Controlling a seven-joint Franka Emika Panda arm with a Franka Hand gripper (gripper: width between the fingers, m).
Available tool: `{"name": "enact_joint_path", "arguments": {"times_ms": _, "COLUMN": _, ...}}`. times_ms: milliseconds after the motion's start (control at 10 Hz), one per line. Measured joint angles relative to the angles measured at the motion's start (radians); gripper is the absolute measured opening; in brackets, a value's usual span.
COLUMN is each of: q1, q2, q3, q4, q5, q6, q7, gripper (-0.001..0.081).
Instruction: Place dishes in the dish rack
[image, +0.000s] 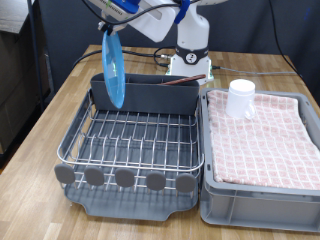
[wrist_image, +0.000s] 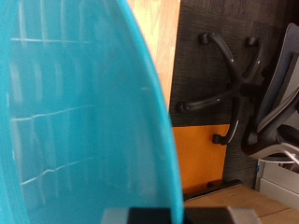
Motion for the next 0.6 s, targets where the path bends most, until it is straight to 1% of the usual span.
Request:
{"name": "enact_joint_path", "arguments": {"times_ms": 300, "q1": -0.008, "q2": 0.053, "q3": -0.030, "q4": 0.000, "q5": -0.061, "q6": 0.052, "q7": 0.001, "gripper": 0.0019}}
{"name": "enact_joint_path", "arguments": {"times_ms": 600, "q1": -0.012, "q2": 0.096, "q3": -0.063, "q4": -0.001, "q5": -0.071, "q6": 0.134, "q7": 0.001, "gripper": 0.0019}}
